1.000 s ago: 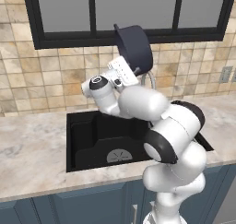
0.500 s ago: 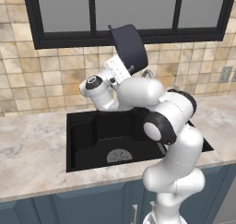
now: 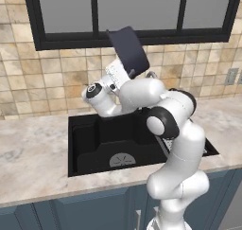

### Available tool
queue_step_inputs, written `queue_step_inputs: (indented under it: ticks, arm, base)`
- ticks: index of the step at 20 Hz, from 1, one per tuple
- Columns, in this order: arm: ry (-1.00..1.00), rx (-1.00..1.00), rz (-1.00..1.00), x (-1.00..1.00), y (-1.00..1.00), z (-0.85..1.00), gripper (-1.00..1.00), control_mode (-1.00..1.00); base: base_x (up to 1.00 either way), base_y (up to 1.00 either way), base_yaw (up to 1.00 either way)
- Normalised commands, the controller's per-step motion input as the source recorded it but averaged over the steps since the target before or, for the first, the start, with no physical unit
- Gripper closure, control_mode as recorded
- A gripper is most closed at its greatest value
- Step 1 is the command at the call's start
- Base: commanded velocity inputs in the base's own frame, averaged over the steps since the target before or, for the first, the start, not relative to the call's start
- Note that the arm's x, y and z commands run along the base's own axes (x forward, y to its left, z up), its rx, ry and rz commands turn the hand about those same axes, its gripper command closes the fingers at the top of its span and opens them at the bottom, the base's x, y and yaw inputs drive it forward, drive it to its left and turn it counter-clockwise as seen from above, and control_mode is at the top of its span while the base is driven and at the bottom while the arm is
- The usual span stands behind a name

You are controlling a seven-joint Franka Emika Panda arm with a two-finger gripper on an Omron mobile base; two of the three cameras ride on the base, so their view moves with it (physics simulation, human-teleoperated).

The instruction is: Dump the mushroom from the pot into the sink. Then turn on the water and wash the mushroom. Then turn off the water and put the mushroom back in the pot.

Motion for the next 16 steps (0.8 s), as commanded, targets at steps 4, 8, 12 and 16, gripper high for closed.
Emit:
queue_step_inputs:
  ticks: [4,8,12,16]
  arm:
    - [0.0,-0.09,0.0,0.0,0.0,-0.03,1.0,-1.0]
    - [-0.01,-0.07,0.0,0.0,0.0,-0.03,1.0,-1.0]
    - [0.0,-0.08,0.0,0.0,0.0,-0.04,1.0,-1.0]
    - [-0.03,-0.09,0.0,0.0,0.0,-0.06,1.0,-1.0]
  base:
    - [0.0,0.0,0.0]
    - [0.0,0.0,0.0]
    - [0.0,0.0,0.0]
    - [0.0,0.0,0.0]
